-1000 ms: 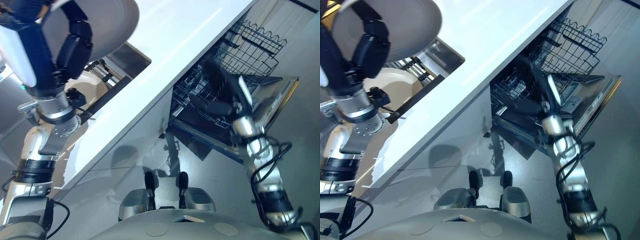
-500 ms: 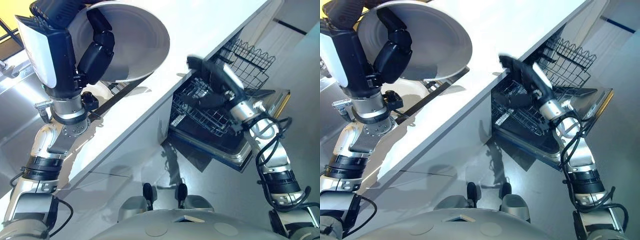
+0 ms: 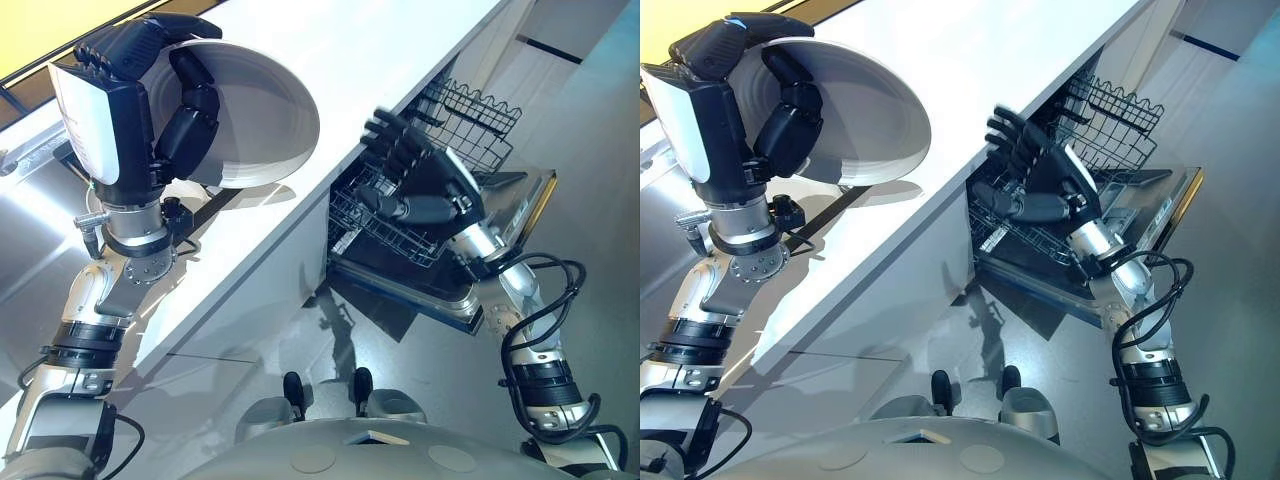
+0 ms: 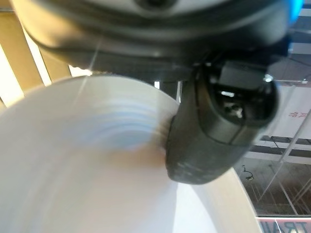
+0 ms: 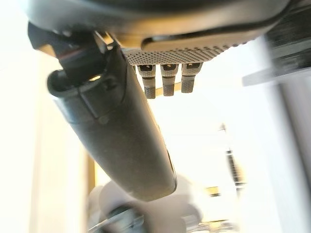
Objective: Pick up plates and place into dishwasher.
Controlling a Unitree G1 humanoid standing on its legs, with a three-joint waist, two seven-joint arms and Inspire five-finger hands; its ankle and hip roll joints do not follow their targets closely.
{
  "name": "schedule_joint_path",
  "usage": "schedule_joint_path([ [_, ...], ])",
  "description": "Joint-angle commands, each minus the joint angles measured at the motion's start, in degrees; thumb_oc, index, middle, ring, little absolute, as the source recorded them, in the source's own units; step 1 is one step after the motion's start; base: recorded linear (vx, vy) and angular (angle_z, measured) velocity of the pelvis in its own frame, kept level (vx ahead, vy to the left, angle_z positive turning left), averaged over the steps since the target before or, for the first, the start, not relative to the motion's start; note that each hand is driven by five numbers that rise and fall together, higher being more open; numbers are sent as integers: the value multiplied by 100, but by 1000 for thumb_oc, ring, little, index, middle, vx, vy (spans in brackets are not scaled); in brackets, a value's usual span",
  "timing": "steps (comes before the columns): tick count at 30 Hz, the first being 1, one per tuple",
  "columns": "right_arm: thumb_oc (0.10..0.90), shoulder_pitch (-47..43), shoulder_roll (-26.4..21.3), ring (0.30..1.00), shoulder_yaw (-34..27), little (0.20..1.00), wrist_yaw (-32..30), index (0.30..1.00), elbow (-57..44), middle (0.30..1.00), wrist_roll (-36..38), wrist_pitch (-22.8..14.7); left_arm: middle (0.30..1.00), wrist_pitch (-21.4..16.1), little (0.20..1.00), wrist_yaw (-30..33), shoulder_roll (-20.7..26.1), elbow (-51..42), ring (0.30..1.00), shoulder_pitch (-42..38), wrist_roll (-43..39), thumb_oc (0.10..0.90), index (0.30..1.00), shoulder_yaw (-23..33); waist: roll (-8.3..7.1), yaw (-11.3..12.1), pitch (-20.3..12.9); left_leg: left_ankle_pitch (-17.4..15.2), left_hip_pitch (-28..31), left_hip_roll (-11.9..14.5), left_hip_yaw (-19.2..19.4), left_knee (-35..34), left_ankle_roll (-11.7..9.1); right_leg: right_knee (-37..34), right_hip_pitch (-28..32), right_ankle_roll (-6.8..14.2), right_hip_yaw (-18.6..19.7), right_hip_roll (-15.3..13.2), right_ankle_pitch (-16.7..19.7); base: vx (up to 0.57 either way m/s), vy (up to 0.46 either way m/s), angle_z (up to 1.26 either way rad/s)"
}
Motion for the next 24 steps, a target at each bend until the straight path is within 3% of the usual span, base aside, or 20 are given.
schedule_joint_path([
  [1,800,-569,118,900,-527,900,-137,900,-636,900,49,-1242,300,98,200,171,-62,394,300,-739,-143,100,300,-36,83,14,-670,-752,61,-149,-35,6,37,603,-166,177,-199,253,-869,0,0,0],
  [8,800,-654,68,900,-480,900,70,900,-886,900,225,-806,300,146,200,34,-229,438,300,-735,-139,100,300,-137,86,17,-707,-761,86,-171,-75,6,48,628,-151,162,-194,259,-887,0,0,0],
  [16,800,-892,134,900,-33,900,67,900,-860,900,578,-318,300,149,200,-130,-344,389,300,-906,-126,100,300,-475,70,83,-728,-757,105,-191,-134,6,44,616,-109,149,-249,246,-886,0,0,0],
  [24,800,-1230,435,900,490,900,-606,900,-777,900,616,-237,300,362,200,-168,-480,378,300,-1321,-96,100,300,-1059,74,133,-760,-770,125,-209,-181,6,43,573,-63,146,-290,244,-878,9,-2,2],
])
